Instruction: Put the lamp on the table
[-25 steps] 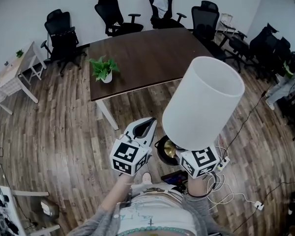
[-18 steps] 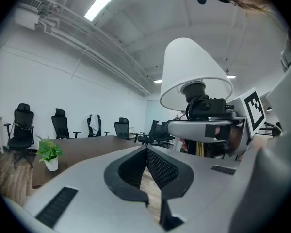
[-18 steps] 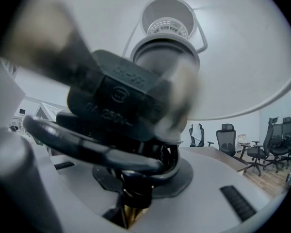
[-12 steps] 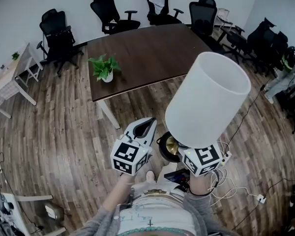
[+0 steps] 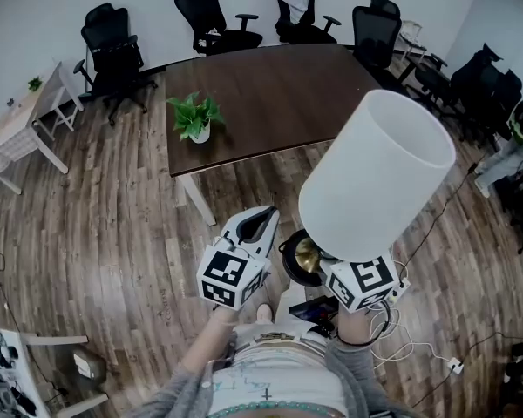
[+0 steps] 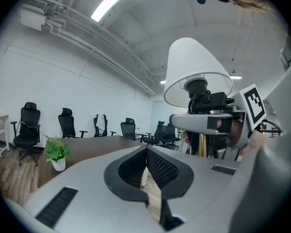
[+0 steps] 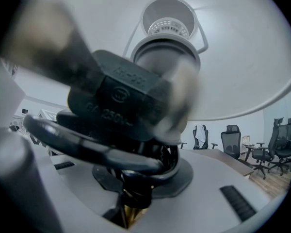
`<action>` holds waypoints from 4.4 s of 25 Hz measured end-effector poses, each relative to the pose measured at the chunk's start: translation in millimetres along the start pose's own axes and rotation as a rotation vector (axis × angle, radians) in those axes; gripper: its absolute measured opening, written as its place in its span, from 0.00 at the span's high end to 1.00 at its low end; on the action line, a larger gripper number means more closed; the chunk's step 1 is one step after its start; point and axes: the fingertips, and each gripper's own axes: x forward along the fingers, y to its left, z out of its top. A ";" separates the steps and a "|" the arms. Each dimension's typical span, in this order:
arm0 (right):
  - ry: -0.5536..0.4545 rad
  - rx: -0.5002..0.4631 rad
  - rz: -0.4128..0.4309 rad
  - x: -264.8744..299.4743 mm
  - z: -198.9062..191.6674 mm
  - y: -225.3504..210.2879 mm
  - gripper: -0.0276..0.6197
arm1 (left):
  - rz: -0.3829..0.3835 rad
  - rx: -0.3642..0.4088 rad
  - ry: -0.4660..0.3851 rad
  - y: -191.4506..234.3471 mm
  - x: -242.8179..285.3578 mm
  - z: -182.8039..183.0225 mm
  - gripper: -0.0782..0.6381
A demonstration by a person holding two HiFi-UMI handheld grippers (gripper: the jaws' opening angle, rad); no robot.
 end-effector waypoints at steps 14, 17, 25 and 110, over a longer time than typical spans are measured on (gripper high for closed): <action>-0.008 -0.001 0.023 44.1 2.9 -75.0 0.82 | 0.022 0.059 -0.004 18.6 82.4 20.2 0.87; 0.002 -0.008 0.024 49.6 -3.1 -97.5 0.82 | 0.022 0.064 -0.004 17.4 103.6 22.9 0.88; -0.007 -0.020 0.053 66.0 -2.0 -147.6 0.82 | 0.036 0.069 0.002 13.3 156.7 30.9 0.87; 0.033 0.005 -0.024 292.4 -20.1 -280.5 0.82 | -0.094 0.017 0.066 194.0 349.0 37.5 0.88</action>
